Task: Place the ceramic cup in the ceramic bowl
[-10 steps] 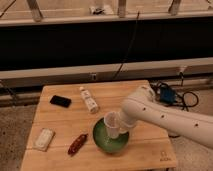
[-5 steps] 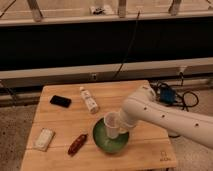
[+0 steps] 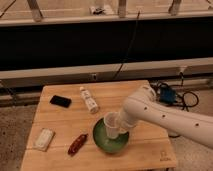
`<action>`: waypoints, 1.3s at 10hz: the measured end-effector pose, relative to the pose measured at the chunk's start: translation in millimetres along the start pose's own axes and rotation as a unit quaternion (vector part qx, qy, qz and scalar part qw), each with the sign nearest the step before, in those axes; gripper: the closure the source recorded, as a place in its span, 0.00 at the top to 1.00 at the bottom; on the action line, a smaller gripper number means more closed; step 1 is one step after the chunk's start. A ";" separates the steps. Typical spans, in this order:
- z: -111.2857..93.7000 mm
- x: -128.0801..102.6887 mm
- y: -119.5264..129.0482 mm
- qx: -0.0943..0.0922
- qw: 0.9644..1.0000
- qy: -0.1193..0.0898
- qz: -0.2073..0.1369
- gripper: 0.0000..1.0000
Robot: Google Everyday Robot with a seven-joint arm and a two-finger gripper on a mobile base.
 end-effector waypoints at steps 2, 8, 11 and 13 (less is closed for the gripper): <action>0.5 0.0 -0.1 0.000 1.000 -0.002 0.000 0.00; 1.4 0.2 -0.9 0.002 1.000 -0.007 -0.002 0.04; 2.1 0.2 -0.6 0.002 1.000 -0.010 -0.002 0.08; 2.4 0.3 -0.8 0.003 1.000 -0.011 -0.003 0.12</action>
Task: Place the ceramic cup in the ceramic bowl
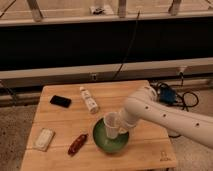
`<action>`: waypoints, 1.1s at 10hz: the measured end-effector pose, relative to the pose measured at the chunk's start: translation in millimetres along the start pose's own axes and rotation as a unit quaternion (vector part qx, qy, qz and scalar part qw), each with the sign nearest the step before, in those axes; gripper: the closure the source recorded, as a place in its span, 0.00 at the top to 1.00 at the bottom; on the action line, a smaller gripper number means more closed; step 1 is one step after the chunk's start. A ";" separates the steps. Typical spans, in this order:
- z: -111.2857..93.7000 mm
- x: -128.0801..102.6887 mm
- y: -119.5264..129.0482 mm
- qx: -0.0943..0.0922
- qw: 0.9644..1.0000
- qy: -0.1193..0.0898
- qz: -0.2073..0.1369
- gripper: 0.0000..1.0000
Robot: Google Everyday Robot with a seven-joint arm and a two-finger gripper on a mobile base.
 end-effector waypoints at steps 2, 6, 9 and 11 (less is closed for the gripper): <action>0.1 0.1 -0.2 0.001 1.000 -0.001 0.000 0.12; 0.6 0.2 -0.5 0.001 1.000 -0.004 -0.001 0.11; 0.4 0.1 -0.9 0.002 1.000 -0.005 -0.002 0.32; 0.2 0.2 -1.2 0.002 1.000 -0.007 -0.002 0.39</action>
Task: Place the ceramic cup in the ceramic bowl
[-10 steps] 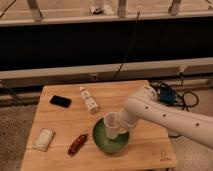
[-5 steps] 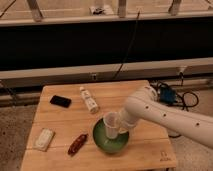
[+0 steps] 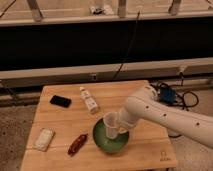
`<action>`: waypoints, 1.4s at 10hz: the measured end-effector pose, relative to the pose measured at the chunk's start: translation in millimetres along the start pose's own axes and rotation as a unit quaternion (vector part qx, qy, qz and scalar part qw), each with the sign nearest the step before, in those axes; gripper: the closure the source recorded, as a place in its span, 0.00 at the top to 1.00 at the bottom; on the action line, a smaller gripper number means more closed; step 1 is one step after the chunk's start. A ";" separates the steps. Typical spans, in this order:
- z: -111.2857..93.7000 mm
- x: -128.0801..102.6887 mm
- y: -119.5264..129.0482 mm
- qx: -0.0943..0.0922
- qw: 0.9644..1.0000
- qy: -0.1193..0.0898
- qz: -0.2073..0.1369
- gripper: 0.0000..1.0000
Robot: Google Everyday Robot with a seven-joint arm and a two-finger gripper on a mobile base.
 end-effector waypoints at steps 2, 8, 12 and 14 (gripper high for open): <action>0.0 0.0 -0.3 0.000 1.000 -0.001 0.000 0.40; 0.0 0.0 -1.4 0.001 1.000 -0.004 -0.002 0.61; -1.2 0.2 -2.8 0.000 1.000 -0.006 -0.003 0.80; -0.8 0.6 -3.2 0.000 1.000 -0.007 -0.003 0.80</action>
